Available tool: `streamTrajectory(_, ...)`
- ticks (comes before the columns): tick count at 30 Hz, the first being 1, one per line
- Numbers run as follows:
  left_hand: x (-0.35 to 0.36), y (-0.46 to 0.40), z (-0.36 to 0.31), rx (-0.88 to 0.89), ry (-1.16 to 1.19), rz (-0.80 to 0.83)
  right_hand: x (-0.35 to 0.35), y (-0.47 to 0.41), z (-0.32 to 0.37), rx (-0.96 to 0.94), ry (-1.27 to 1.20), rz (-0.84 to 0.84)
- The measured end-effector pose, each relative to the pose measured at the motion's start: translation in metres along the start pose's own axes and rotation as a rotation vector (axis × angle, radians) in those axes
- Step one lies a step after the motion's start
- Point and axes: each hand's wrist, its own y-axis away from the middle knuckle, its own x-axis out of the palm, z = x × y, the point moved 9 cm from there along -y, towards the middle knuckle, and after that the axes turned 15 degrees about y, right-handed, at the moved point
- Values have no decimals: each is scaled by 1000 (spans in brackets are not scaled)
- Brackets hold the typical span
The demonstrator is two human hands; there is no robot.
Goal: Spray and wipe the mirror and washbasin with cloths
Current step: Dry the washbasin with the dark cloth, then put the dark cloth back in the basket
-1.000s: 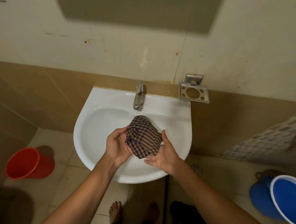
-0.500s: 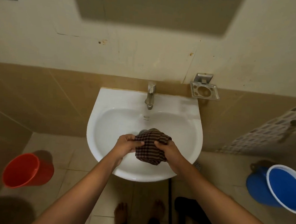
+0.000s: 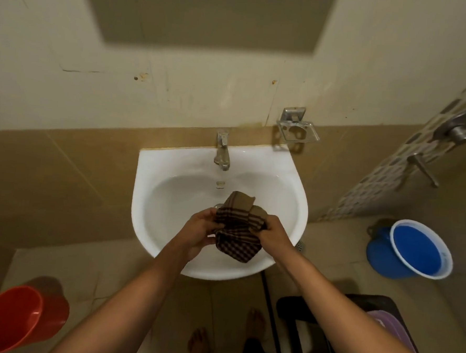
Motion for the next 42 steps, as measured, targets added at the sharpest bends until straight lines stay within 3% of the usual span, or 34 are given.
streamTrajectory(6,16,-9,-2,1,37,89,-20,16,21,-146,139,-128)
streamTrajectory(9,30,-15,0,-40,118,138,-40,28,34,-267,339,-181)
streamTrajectory(13,69,-18,4,-102,129,248,-71,43,28,-250,403,-255)
streamTrajectory(18,138,-25,24,-165,-205,466,-122,63,-4,-145,190,-396)
streamTrajectory(21,177,-29,35,-159,-254,481,-151,81,-29,-101,40,-456)
streamTrajectory(30,316,-23,94,-142,-355,608,-202,164,-141,79,-1009,-304)
streamTrajectory(35,381,-28,142,-138,-539,655,-232,205,-198,163,-1023,-346)
streamTrajectory(38,411,-27,182,-208,-591,667,-260,229,-227,222,-841,-490)
streamTrajectory(42,429,-19,242,-383,-708,720,-288,262,-270,277,-778,-688)
